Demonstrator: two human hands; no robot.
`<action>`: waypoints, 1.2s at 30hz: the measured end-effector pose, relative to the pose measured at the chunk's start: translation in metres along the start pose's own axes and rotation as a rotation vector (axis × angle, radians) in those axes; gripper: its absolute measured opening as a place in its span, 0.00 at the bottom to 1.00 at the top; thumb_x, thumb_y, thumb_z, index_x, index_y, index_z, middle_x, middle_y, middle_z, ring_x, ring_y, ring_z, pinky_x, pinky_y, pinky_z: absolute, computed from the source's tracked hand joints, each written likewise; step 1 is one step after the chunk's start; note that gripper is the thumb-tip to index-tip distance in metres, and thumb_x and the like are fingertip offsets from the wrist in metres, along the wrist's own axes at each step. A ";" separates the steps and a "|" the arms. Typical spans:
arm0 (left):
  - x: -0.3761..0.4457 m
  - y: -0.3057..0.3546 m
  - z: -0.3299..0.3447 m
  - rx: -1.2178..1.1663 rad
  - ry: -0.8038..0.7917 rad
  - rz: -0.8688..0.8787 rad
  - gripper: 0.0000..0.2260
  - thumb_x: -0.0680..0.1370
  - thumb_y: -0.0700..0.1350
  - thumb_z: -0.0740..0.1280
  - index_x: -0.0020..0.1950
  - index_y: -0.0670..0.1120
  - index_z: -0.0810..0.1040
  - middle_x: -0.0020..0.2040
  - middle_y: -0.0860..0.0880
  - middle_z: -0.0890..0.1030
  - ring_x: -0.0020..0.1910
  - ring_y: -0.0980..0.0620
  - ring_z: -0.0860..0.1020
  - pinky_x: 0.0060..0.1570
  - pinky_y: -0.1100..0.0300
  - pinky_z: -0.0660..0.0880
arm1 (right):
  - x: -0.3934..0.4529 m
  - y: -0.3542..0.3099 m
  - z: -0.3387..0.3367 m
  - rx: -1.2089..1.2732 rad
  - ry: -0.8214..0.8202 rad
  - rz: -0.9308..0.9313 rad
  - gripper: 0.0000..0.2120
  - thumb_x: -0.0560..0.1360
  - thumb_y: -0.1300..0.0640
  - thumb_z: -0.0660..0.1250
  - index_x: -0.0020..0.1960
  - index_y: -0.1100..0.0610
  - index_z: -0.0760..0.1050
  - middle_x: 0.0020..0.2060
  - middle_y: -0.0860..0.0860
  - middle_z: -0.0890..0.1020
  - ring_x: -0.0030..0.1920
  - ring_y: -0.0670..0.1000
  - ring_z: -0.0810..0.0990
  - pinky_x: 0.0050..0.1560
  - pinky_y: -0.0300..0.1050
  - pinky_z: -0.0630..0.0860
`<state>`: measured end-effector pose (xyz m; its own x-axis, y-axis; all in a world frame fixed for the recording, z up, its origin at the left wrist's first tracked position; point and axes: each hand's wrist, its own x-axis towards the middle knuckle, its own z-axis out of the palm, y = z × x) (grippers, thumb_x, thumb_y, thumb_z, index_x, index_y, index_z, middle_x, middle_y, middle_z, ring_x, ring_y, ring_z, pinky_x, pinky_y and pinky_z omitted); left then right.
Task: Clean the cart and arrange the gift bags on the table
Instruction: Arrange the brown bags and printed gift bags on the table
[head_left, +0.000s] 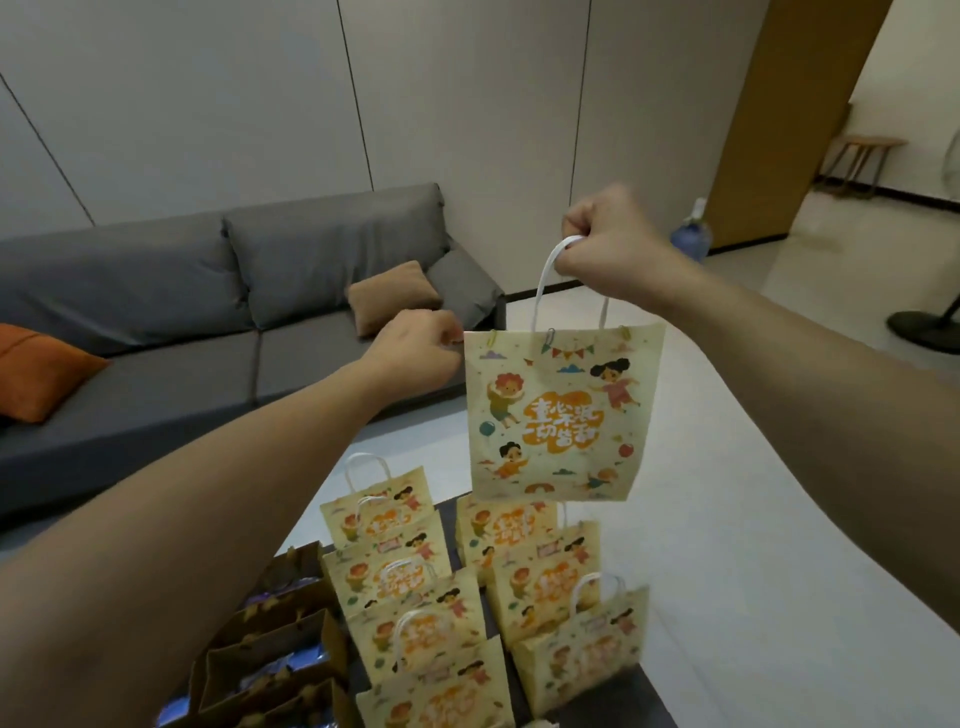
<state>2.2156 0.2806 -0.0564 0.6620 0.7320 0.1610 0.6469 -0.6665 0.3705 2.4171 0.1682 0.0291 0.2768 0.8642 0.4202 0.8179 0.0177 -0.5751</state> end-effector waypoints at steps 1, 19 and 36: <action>-0.003 0.003 0.003 0.014 -0.003 0.010 0.07 0.80 0.50 0.68 0.56 0.51 0.79 0.48 0.51 0.80 0.44 0.52 0.78 0.46 0.51 0.81 | -0.007 -0.001 -0.007 -0.013 0.019 -0.007 0.05 0.65 0.70 0.66 0.32 0.67 0.71 0.27 0.56 0.67 0.30 0.51 0.66 0.33 0.47 0.65; -0.082 0.070 0.098 -0.050 -0.147 0.065 0.12 0.79 0.45 0.64 0.62 0.49 0.80 0.54 0.50 0.80 0.51 0.51 0.77 0.46 0.58 0.72 | -0.204 0.037 -0.023 -0.155 -0.145 0.103 0.19 0.65 0.71 0.68 0.23 0.56 0.66 0.21 0.49 0.63 0.24 0.45 0.63 0.29 0.42 0.60; -0.196 0.079 0.204 0.010 -0.275 -0.282 0.12 0.81 0.46 0.64 0.63 0.47 0.80 0.60 0.47 0.81 0.54 0.48 0.77 0.48 0.57 0.72 | -0.302 0.179 0.081 -0.122 -0.581 0.137 0.19 0.67 0.69 0.64 0.28 0.56 0.56 0.27 0.53 0.57 0.31 0.53 0.57 0.35 0.47 0.51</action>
<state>2.2138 0.0556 -0.2453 0.5334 0.8225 -0.1976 0.8208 -0.4468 0.3558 2.4394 -0.0490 -0.2576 0.0915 0.9881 -0.1238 0.8556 -0.1416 -0.4978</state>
